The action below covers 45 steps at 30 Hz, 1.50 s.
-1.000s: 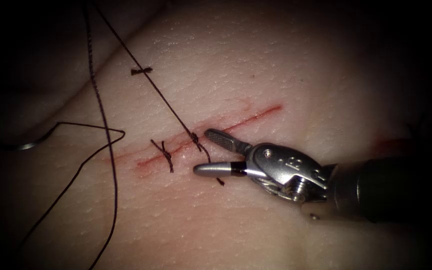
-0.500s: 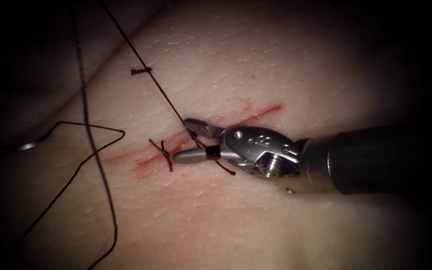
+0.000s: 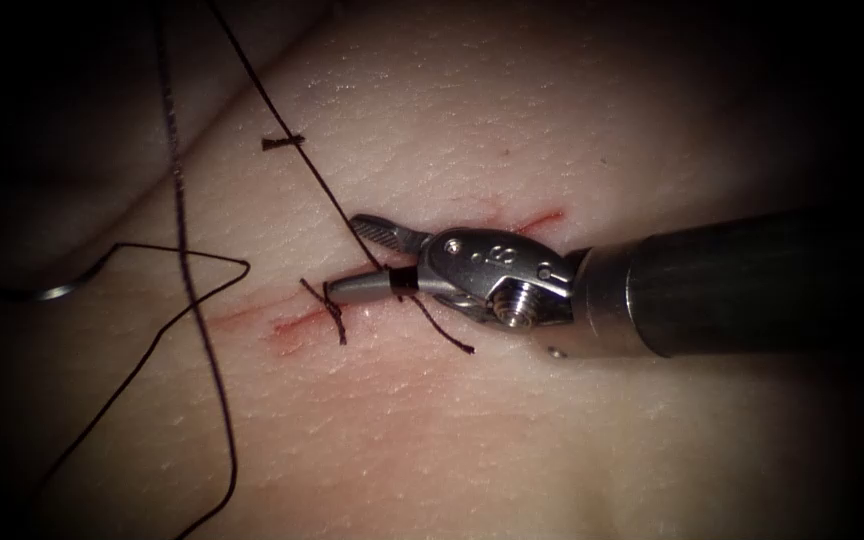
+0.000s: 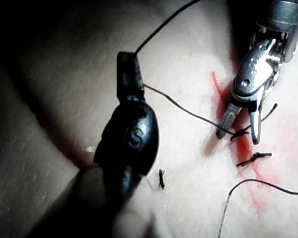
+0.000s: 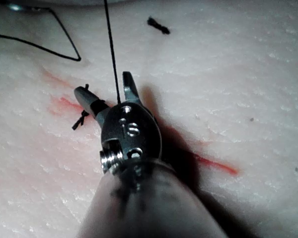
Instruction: Wound Closure
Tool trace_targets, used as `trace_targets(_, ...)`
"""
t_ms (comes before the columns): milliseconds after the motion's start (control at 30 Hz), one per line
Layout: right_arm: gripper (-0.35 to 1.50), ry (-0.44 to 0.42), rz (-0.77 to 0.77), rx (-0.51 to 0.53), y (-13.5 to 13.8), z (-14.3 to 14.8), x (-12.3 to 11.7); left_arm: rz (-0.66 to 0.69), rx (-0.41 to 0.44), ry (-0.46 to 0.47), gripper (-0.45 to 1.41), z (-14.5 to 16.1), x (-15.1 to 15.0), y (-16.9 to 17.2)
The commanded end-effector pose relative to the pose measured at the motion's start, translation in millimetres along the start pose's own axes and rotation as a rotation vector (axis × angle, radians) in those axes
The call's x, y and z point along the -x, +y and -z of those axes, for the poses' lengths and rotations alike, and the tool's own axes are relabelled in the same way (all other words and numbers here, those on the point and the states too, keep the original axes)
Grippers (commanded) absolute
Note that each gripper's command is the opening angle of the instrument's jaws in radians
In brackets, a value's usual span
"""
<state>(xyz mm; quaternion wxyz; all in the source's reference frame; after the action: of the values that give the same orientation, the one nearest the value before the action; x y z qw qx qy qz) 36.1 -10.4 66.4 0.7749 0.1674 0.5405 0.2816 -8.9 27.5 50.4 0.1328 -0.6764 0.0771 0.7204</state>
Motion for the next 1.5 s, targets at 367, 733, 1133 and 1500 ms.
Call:
trace_targets(367,1.3,-0.003,0.011,0.019,0.3,-3.4,1.4,-0.019,-0.003,0.0,-0.45,-0.6,-1.6,0.7)
trace_targets(733,1.25,0.005,0.015,0.011,0.5,-4.6,1.1,-0.023,-0.002,-0.004,-0.45,-1.0,-2.4,1.3)
trace_targets(1133,1.2,0.008,0.024,0.005,0.4,-5.9,0.8,-0.023,0.0,-0.002,-0.45,-0.9,-2.6,1.5)
trace_targets(1500,-0.35,-0.004,0.09,-0.055,-0.6,-5.8,1.1,-0.029,-0.001,-0.001,-0.45,-1.1,-3.0,2.0)
